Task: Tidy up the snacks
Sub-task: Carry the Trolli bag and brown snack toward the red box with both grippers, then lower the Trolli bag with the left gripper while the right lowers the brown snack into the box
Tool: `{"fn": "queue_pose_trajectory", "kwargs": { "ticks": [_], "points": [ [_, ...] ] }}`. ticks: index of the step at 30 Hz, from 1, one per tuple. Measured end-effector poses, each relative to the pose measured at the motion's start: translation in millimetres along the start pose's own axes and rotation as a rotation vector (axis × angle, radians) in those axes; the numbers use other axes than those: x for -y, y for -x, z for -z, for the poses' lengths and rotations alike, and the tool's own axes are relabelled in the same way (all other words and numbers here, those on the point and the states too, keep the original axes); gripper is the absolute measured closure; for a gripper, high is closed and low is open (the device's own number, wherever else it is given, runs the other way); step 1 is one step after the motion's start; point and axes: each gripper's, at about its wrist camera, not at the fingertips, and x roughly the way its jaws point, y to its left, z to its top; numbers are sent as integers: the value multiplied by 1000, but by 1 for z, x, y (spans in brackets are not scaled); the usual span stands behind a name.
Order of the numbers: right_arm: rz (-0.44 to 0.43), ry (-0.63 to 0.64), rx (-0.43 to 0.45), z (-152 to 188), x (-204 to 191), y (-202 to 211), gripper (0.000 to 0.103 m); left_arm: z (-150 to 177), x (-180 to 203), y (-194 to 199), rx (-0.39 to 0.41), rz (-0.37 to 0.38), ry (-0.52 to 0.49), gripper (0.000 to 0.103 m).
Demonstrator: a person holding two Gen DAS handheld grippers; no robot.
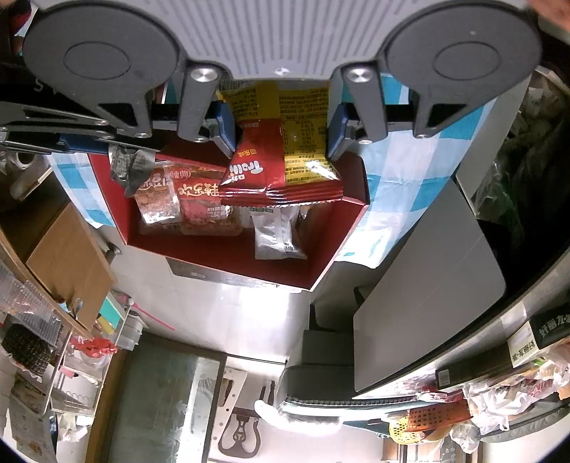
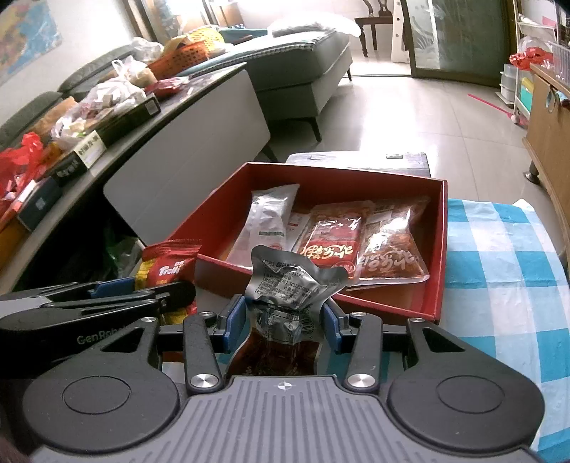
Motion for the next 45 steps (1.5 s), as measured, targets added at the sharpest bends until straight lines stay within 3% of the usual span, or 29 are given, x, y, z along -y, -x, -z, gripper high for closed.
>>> {"fn": "queue_pose_trajectory", "kwargs": {
  "ticks": [45],
  "points": [
    [7,-58,47,-25,17,-1,49,-25,11,-16,45,-26,-43,57]
  ]
}}
